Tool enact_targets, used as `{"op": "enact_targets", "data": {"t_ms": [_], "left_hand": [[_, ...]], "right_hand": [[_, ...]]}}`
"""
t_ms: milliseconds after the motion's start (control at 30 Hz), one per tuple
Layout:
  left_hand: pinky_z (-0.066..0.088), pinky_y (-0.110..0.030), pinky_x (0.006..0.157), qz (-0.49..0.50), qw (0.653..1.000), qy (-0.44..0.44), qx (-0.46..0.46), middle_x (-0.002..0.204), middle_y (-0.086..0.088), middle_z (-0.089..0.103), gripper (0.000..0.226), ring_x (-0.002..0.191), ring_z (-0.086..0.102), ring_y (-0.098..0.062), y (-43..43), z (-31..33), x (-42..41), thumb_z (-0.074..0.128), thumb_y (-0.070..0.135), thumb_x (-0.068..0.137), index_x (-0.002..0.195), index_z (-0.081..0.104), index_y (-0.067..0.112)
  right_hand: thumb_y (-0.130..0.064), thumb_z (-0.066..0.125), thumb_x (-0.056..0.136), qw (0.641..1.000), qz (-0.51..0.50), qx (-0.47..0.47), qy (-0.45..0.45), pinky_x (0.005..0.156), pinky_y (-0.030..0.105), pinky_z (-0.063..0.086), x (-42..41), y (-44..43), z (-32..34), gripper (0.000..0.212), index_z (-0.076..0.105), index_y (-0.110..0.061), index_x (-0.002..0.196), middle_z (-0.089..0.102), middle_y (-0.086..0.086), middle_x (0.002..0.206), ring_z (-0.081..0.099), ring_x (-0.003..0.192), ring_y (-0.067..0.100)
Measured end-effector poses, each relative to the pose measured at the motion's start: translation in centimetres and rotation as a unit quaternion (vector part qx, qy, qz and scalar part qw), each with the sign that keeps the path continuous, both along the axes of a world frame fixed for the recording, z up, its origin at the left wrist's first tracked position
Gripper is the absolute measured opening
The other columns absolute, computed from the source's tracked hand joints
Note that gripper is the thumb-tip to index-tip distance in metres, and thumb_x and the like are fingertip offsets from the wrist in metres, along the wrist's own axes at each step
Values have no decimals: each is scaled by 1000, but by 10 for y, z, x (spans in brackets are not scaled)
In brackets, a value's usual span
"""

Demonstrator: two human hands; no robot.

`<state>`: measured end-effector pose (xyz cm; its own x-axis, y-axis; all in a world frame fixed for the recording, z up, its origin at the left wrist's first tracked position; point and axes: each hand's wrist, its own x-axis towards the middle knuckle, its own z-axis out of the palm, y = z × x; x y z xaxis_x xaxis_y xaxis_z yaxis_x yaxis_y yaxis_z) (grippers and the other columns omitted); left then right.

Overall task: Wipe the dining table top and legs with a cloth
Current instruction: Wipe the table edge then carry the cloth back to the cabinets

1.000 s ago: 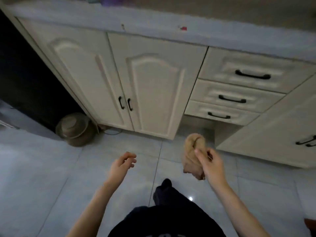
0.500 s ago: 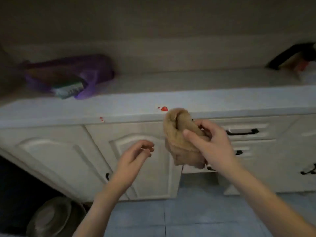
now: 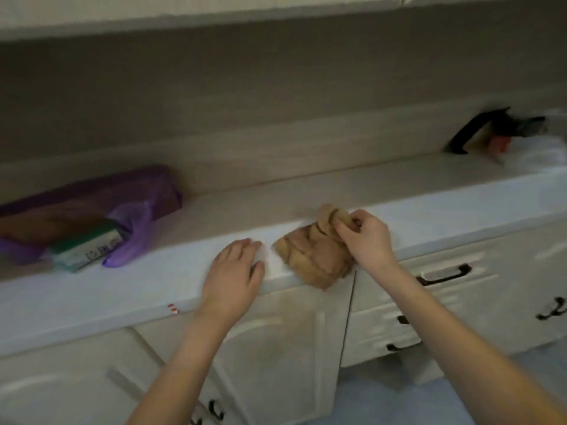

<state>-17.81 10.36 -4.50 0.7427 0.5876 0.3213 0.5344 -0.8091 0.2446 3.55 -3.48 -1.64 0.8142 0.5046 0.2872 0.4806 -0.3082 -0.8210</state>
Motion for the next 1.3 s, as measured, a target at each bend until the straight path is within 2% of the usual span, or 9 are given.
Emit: {"op": "enact_targets", "data": {"t_ms": [167, 300, 467, 633, 833, 1000, 1167, 1233, 1300], "left_hand": [[40, -38, 106, 9, 998, 37, 47, 137, -2, 53, 56, 126, 48, -23, 6, -6, 8, 22, 46, 90, 131, 53, 23], [38, -35, 102, 5, 997, -38, -67, 126, 1, 57, 62, 118, 50, -23, 2, 12, 27, 26, 53, 81, 124, 59, 24], [51, -33, 78, 9, 980, -103, -168, 94, 7, 71, 26, 88, 64, -18, -26, 52, 90, 53, 47, 88, 98, 68, 28], [51, -30, 76, 74, 982, -13, -173, 99, 1, 74, 54, 97, 67, -23, -37, 55, 138, 46, 70, 81, 100, 71, 26], [37, -32, 63, 44, 964, -170, -197, 79, -1, 65, 23, 86, 63, -27, -38, 55, 134, 51, 38, 96, 83, 58, 20], [50, -42, 71, -15, 887, -299, -350, 70, -2, 56, 18, 74, 57, -27, -27, 73, 110, 53, 31, 87, 76, 51, 18], [47, -16, 54, -78, 808, -259, -524, 64, 2, 56, 25, 59, 55, -9, -23, 100, 84, 41, 9, 101, 81, 56, 10], [39, -13, 45, -77, 827, -200, -520, 61, 2, 55, 23, 49, 51, -4, -14, 109, 80, 45, 9, 99, 81, 59, 6], [41, -16, 54, -41, 892, -118, -434, 74, -3, 61, 19, 63, 57, -8, 7, 112, 83, 51, 12, 95, 84, 65, 5]], "right_hand": [[-31, 66, 86, 999, 22, -44, 7, 61, 30, 32, 10, 7, -3, 23, 62, -10, 77, 59, 3, 69, 56, 72, 24], [-35, 57, 91, 994, 53, -68, 62, 65, 32, 37, 21, 8, -2, 25, 65, -13, 82, 64, 2, 77, 59, 80, 24], [-21, 53, 91, 980, 96, 10, 174, 65, 33, 42, 37, 4, -7, 22, 65, -9, 77, 64, 11, 73, 61, 76, 28], [-19, 60, 86, 955, 194, 103, 197, 63, 23, 40, 34, -2, -5, 10, 65, -15, 79, 63, -7, 70, 56, 71, 9], [-7, 60, 88, 902, 226, 193, 312, 58, 28, 40, 41, -12, -1, 2, 59, -9, 87, 62, 9, 74, 55, 68, 19], [-7, 53, 94, 923, 202, 200, 259, 54, 27, 37, 45, -24, 13, 16, 60, -14, 81, 55, 7, 67, 50, 64, 21], [-12, 52, 96, 942, 181, 208, 194, 50, 24, 36, 56, -34, 48, 18, 59, -15, 80, 52, -7, 62, 47, 57, 9], [-14, 54, 95, 948, 189, 183, 179, 59, 26, 37, 65, -29, 57, 19, 61, -17, 77, 54, -14, 60, 50, 60, 4], [-15, 57, 94, 961, 201, 121, 144, 68, 25, 40, 78, -17, 59, 15, 67, -13, 82, 63, -11, 73, 57, 74, 5]]}}
